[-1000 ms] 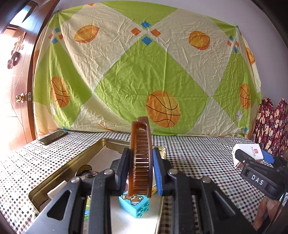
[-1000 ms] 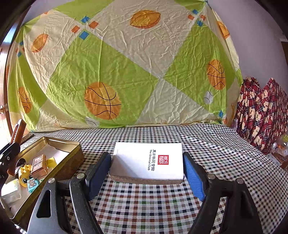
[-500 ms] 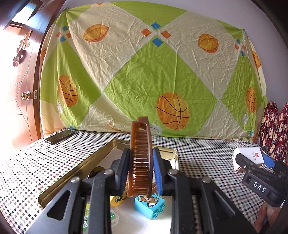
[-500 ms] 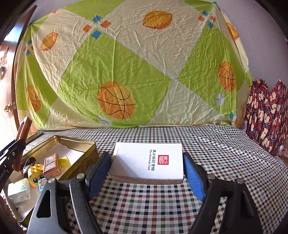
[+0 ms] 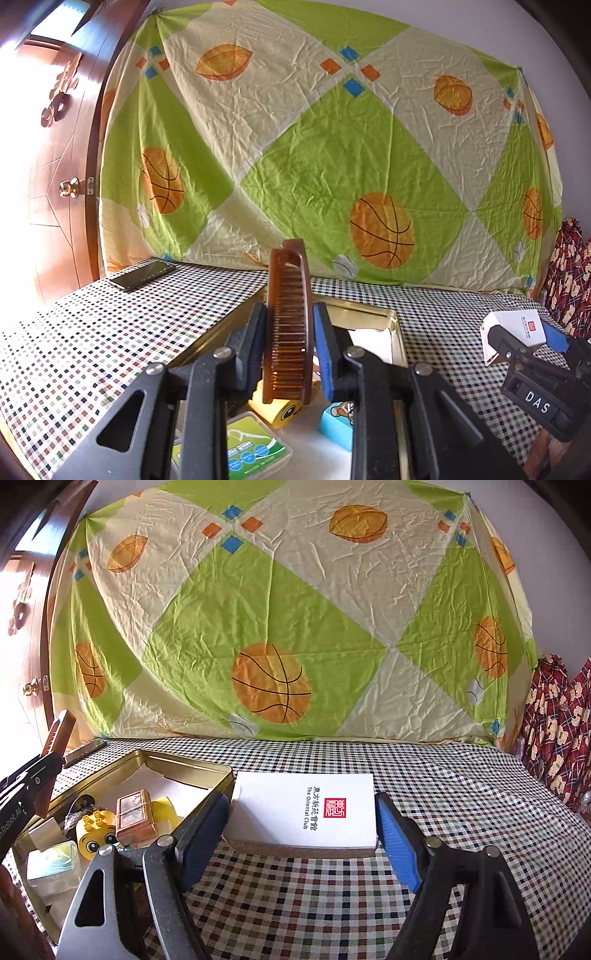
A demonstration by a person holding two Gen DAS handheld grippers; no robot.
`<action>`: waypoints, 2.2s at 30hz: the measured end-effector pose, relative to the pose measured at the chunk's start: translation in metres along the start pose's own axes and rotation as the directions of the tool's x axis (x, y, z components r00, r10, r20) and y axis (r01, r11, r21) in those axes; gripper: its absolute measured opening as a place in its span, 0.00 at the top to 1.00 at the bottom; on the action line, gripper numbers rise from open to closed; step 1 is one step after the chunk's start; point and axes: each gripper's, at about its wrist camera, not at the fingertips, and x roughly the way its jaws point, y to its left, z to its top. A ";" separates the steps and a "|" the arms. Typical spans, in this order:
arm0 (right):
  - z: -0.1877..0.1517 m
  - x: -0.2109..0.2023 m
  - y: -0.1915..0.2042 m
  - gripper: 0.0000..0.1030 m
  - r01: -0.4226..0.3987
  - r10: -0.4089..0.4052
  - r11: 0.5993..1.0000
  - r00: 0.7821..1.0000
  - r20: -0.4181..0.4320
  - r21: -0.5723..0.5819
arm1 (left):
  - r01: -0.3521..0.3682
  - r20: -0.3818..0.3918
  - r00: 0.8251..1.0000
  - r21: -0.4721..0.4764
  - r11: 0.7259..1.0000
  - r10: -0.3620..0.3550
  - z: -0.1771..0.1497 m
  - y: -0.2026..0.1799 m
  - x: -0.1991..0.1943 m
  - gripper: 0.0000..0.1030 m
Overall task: Organize rigid objects
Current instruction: 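Move brown comb over tray with left tool while right tool brings white box over tray, then lower comb into tray and open left tool while right tool lowers white box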
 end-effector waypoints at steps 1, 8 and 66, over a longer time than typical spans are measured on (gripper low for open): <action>0.000 0.000 0.002 0.22 -0.003 0.003 1.000 1.000 0.001 -0.003 | -0.003 0.000 1.000 -0.002 1.000 0.003 0.000 0.002 0.000 0.77; 0.000 -0.001 0.009 0.22 -0.014 0.014 1.000 1.000 0.005 -0.008 | -0.018 -0.004 1.000 -0.013 1.000 0.018 0.000 0.011 0.001 0.77; 0.003 -0.010 0.081 0.22 -0.190 0.199 0.973 0.978 0.057 -0.130 | -0.094 -0.026 0.995 -0.052 0.994 0.092 0.007 0.059 0.006 0.77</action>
